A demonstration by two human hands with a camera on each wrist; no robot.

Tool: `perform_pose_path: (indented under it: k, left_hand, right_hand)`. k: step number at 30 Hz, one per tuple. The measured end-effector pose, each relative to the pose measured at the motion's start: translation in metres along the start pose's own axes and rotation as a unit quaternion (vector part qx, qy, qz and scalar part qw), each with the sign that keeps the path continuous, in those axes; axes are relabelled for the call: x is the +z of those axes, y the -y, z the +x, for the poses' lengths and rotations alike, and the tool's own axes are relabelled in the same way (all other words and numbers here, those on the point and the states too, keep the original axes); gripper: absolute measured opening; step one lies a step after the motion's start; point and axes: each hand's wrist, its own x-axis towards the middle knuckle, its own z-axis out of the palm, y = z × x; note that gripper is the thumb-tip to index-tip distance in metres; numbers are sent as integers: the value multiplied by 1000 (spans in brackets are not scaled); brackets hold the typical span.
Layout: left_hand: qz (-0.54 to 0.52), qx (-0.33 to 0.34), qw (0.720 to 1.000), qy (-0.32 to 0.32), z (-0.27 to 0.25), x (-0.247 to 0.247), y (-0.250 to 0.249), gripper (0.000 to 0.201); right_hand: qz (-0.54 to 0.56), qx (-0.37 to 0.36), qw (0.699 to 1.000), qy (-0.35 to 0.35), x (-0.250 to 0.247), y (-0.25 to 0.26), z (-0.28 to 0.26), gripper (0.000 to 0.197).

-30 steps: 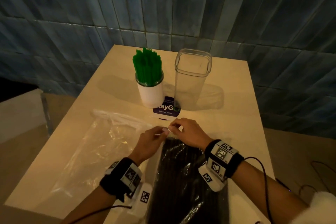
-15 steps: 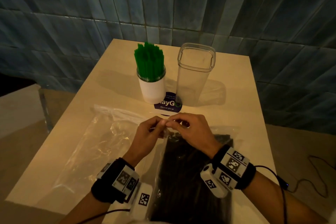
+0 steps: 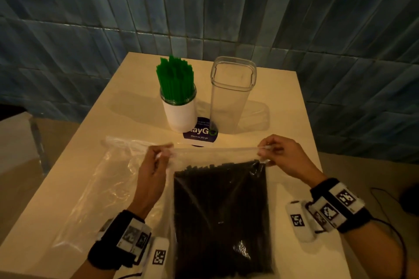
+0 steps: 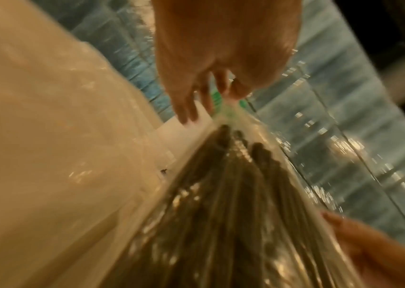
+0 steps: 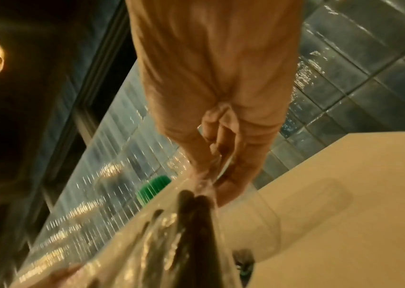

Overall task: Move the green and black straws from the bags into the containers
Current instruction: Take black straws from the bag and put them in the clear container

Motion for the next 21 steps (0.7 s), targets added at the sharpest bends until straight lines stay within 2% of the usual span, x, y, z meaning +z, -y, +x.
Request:
perform_pose_path:
  k: [2, 3, 5, 7, 8, 10, 12, 15, 17, 21]
  left_hand:
    - [116, 101, 985, -84, 3, 9, -7, 31]
    - [140, 160, 973, -91, 4, 15, -15, 40]
    - [164, 218, 962, 1, 2, 31, -37, 42]
    - [176, 226, 950, 128, -3, 52, -53, 42]
    - [184, 237, 939, 169, -5, 63, -59, 41]
    - [186, 265, 924, 203, -7, 82, -68, 36]
    - [149, 267, 931, 200, -7, 93, -70, 30]
    - [55, 177, 961, 203, -6, 95, -66, 22]
    - [30, 130, 968, 210, -8, 92, -66, 17]
    - [80, 143, 969, 185, -5, 83, -65, 13]
  right_hand:
    - [88, -7, 996, -1, 4, 12, -7, 21]
    - [97, -20, 995, 10, 7, 16, -11, 26]
    - [73, -59, 995, 36, 13, 24, -17, 33]
    - [43, -95, 994, 37, 18, 32, -23, 37]
    - [28, -113, 993, 27, 19, 35, -25, 39]
    - [-5, -143, 990, 1, 19, 39, -29, 43]
    - [-28, -155, 987, -21, 18, 40, -32, 45]
    - [-26, -148, 988, -27, 19, 41, -38, 47]
    - [-30, -147, 989, -12, 21, 43, -41, 49]
    - [7, -129, 992, 2, 22, 43, -38, 46]
